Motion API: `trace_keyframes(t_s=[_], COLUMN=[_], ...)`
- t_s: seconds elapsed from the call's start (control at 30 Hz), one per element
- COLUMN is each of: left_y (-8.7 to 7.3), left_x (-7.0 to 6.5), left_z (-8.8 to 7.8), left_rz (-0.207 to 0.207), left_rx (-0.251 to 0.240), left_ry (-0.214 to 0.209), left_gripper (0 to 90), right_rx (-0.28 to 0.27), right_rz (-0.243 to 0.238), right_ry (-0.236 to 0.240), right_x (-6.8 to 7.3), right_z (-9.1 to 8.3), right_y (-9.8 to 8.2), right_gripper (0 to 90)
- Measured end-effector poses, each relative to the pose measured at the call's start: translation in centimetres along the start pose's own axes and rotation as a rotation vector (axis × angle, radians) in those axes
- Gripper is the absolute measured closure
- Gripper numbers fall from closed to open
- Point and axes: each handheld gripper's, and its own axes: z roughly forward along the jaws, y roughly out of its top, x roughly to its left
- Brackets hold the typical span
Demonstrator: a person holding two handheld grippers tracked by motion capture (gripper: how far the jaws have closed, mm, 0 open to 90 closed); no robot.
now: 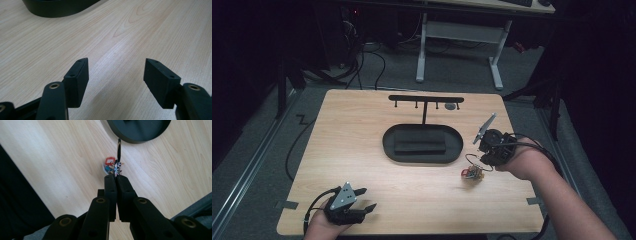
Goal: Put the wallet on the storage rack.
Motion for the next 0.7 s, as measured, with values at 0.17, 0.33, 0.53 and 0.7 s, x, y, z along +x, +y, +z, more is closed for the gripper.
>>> trace_keyframes(t_s=[0.17,0.33,0.53,0.7], left_y=[0.0,0.0,-0.1,-0.1], left_x=[0.0,0.0,0.0,0.1], left_z=[0.1,0.1,0.1,0.1], left_rz=[0.002,0.001,-0.001,-0.003], left_rx=[0.003,0.005,0.006,0.001], left_ry=[-0.001,-0.002,-0.004,-0.005], left_gripper=[37.4,37.3,37.2,37.2], right_rx=[0.002,-0.012,-0.001,-0.004], right_rz=[0.004,0.009,0.006,0.004], right_ry=[0.034,0.036,0.020,0.018], right_x=[-0.1,-0.1,0.0,0.1], right_z=[-1.0,-2.2,-3.1,-3.8], right_y=[0.3,0.9,1.5,2.3], right_gripper=[88.1,88.0,88.1,88.0])
